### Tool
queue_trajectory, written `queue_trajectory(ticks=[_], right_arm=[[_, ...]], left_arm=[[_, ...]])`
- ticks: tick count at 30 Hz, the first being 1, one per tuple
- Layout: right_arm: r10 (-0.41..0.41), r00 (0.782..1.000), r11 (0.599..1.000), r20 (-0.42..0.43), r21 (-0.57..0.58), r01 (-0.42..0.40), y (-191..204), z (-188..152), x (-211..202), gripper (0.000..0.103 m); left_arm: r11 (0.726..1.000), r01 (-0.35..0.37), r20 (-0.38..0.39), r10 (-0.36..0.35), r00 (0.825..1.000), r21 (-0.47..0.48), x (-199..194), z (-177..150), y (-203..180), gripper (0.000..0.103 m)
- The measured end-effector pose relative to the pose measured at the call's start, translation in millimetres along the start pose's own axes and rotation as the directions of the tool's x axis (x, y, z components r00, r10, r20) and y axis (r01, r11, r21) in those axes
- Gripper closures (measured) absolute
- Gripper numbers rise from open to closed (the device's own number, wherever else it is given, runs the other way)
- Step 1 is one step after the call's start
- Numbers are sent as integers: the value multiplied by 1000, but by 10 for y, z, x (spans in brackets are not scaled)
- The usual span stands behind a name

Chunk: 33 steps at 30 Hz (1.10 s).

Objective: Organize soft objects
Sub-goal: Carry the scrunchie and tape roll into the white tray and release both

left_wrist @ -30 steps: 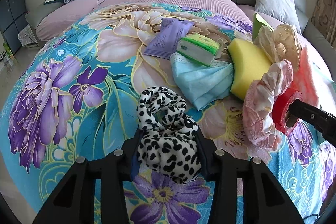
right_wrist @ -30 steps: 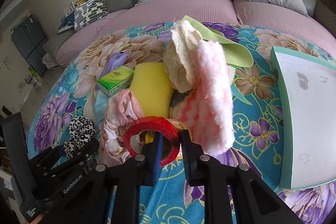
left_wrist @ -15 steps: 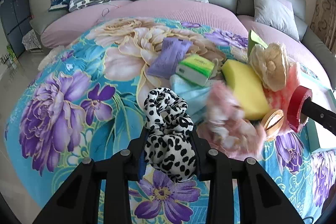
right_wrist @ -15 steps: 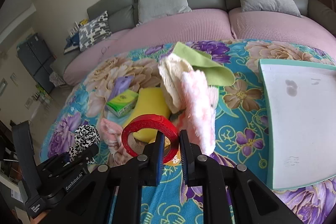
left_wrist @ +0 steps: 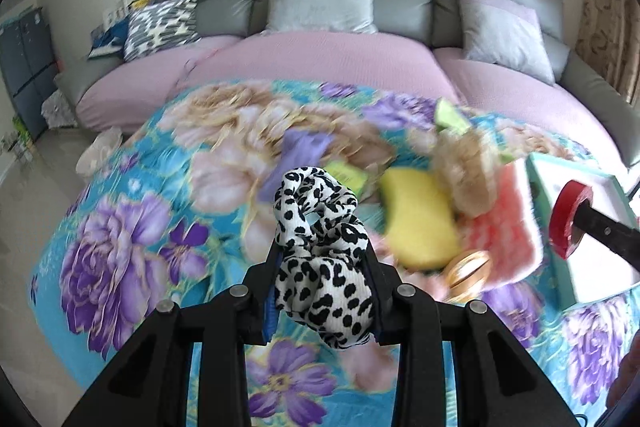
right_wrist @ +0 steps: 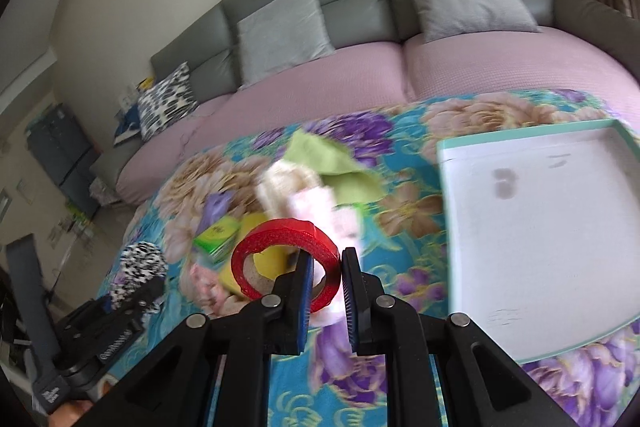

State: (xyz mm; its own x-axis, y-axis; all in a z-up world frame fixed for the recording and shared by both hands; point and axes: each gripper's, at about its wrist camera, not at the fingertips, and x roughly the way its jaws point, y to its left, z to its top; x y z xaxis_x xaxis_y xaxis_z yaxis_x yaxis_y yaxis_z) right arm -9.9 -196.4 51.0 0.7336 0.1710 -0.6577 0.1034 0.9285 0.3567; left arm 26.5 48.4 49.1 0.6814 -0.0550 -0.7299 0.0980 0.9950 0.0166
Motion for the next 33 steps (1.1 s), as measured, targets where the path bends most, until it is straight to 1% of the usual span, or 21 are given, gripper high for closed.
queue_trajectory(ticks=[3,7,9,12,15,20,24,29,32,33], right_arm=[[-65,998,997,21,53,64,-261,56,-77,88],[-166,985,977,37,143,159,-677,111,-171,88],[-223,974,959,40,188,212,-894,133,-212,88],[-288,957,930,36,251,270,-1197,161,-261,88],[-359,933,894,26,298,335,-1437,165,-294,88],[-416,909,844,32,387,372,-1818,157,-426,88],[-461,887,803,30,439,402,-2023,147,-514,88],[-508,861,757,13,483,440,-2189,109,-625,88],[-518,856,748,10,491,447,-2220,102,-658,88],[-520,854,747,10,491,449,-2221,100,-669,87]], left_arm=[[998,42,26,-43,999,52,-61,137,-267,67],[986,107,37,-113,993,128,-101,260,-707,67],[979,131,34,-138,990,157,-106,289,-898,67],[959,182,22,-192,981,217,-92,341,-1272,67],[937,226,18,-239,971,265,-83,380,-1615,67],[901,290,-12,-303,953,322,35,407,-2202,66],[878,324,-46,-330,943,351,195,391,-2553,66],[871,346,-95,-335,938,348,433,413,-2853,64],[876,344,-106,-328,939,338,516,424,-2952,64],[878,345,-109,-328,938,332,537,429,-2973,63]])
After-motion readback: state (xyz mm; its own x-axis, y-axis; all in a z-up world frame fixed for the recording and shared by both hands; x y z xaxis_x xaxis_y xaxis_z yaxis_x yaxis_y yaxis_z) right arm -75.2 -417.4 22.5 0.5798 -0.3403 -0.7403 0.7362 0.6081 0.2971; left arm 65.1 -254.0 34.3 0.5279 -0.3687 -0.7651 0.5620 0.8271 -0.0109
